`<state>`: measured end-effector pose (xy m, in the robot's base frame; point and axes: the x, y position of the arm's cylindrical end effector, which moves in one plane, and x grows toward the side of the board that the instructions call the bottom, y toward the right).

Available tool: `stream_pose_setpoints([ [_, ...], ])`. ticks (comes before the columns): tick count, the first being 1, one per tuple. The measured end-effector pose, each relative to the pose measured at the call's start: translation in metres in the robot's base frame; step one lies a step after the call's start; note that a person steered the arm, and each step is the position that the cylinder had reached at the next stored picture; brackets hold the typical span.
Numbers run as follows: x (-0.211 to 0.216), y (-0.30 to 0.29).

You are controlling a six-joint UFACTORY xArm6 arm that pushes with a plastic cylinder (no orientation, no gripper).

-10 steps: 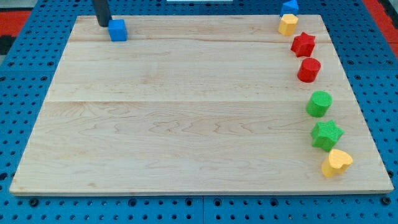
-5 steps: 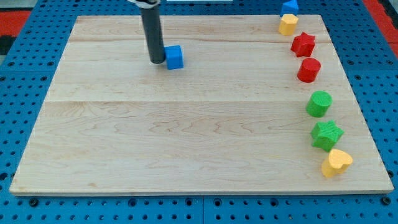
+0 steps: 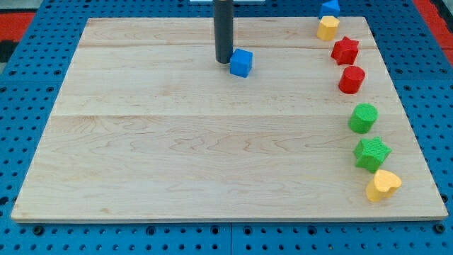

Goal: Push the blue cube closer to the red circle

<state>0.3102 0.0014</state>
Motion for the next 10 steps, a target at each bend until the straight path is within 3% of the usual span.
stream_pose_setpoints([
  [3,0.016,0.035],
  [8,0.015,0.150],
  [10,0.015,0.149],
])
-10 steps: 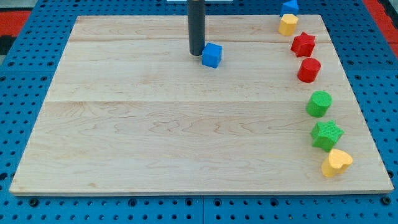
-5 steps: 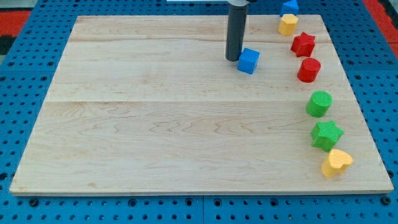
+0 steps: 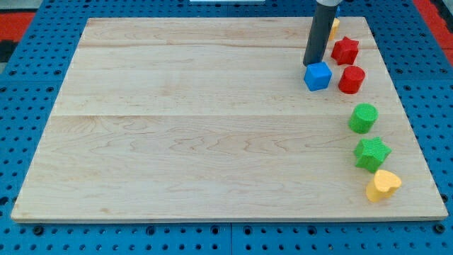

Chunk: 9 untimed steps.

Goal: Push the blue cube closer to the red circle

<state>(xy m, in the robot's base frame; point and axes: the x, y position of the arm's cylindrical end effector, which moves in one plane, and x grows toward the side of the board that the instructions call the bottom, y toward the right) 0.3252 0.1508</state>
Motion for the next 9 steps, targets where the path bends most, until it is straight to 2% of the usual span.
stream_pose_setpoints([
  [2,0.018,-0.024],
  [4,0.026,-0.014],
  [6,0.011,0.012],
  [9,0.024,0.012],
])
